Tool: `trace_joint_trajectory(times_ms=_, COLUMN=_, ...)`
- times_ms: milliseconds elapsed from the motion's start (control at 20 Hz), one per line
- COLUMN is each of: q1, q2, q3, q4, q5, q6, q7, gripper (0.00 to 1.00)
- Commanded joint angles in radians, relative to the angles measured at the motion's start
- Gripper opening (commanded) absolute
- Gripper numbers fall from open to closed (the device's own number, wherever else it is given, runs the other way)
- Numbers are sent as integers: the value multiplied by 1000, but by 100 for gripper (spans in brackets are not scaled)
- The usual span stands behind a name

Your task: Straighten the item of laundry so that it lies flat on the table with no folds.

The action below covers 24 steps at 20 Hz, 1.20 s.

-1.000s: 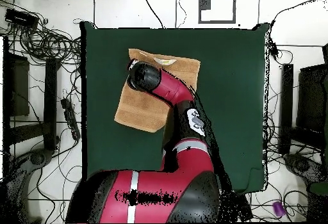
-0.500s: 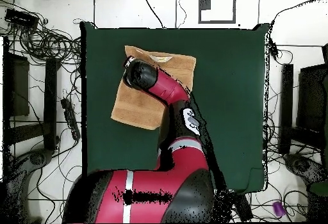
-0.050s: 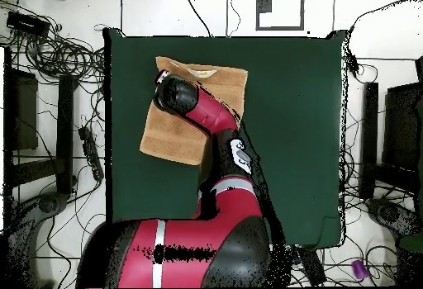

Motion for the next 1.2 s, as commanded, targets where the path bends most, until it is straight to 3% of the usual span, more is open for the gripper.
trace_joint_trajectory(times_ms=50, q1=81, q2=109, q3=176, q4=63, q5=69, q6=-22, q7=273, gripper=0)
trace_joint_trajectory(times_ms=1200, q1=49, q2=113, q3=259, q4=77, q5=107, q6=-110, q7=237, gripper=0)
